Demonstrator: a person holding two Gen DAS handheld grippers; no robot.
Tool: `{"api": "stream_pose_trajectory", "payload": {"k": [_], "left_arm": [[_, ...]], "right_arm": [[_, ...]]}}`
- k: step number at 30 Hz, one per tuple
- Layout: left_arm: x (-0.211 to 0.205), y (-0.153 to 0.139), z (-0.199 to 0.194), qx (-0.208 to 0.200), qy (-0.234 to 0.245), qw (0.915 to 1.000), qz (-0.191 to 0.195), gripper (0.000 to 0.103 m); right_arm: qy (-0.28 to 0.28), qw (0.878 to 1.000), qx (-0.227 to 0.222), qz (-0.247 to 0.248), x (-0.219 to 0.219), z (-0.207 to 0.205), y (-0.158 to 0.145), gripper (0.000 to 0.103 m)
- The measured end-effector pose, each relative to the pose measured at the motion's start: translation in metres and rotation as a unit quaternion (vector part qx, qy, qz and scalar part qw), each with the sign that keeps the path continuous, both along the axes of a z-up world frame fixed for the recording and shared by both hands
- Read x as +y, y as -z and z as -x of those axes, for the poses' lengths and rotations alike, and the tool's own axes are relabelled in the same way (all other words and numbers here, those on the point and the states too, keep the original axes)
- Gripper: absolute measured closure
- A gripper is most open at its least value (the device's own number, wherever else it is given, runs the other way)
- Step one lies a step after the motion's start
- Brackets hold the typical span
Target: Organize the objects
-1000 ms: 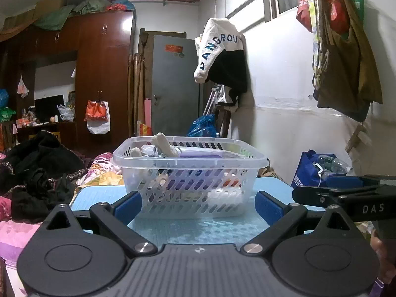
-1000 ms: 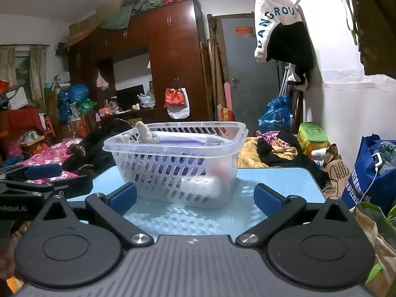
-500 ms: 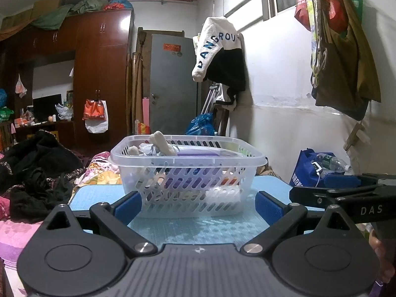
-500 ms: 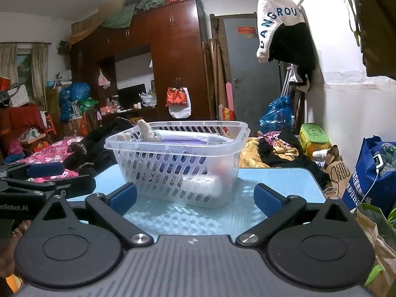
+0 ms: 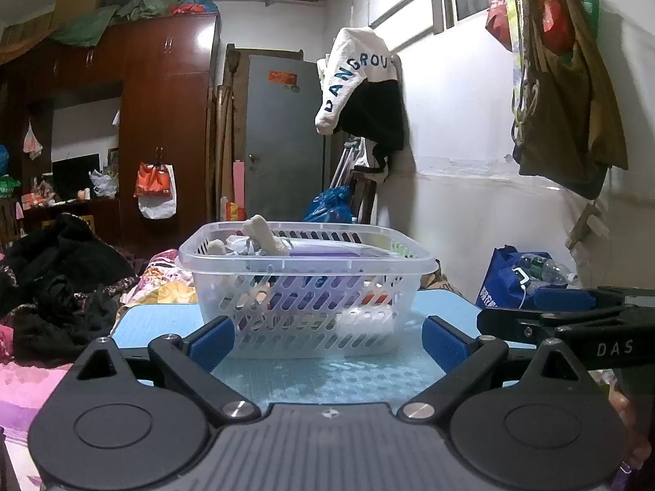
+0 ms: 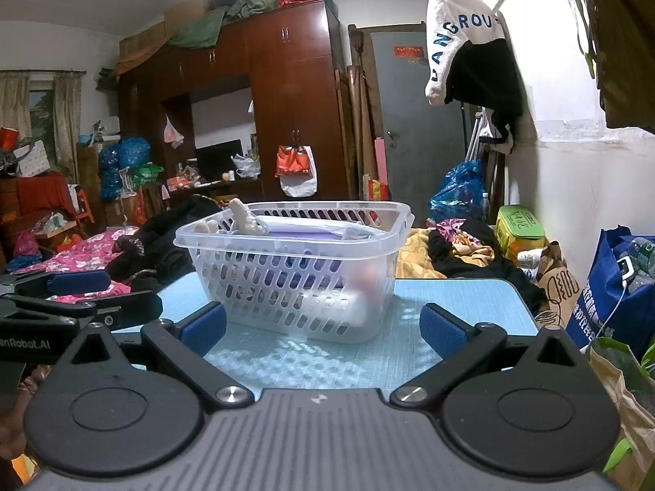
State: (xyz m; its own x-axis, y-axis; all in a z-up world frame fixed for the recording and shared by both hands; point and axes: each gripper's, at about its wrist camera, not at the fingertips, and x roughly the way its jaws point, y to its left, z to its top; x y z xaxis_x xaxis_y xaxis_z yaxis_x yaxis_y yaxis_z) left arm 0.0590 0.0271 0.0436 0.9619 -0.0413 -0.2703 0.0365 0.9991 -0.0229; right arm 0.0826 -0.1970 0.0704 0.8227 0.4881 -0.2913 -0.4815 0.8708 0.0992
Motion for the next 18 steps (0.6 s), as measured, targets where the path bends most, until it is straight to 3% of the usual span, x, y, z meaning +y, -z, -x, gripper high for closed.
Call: {"api": "stream_pose_trajectory", "payload": {"k": [18], "left_arm": [[-0.0045, 0.003, -0.0019, 0.004, 0.006, 1.0, -0.004, 0.004]], "right_arm": [[0.0, 1.0, 0.001, -0.001, -0.0003, -0.0002, 0.0005, 0.0]]}}
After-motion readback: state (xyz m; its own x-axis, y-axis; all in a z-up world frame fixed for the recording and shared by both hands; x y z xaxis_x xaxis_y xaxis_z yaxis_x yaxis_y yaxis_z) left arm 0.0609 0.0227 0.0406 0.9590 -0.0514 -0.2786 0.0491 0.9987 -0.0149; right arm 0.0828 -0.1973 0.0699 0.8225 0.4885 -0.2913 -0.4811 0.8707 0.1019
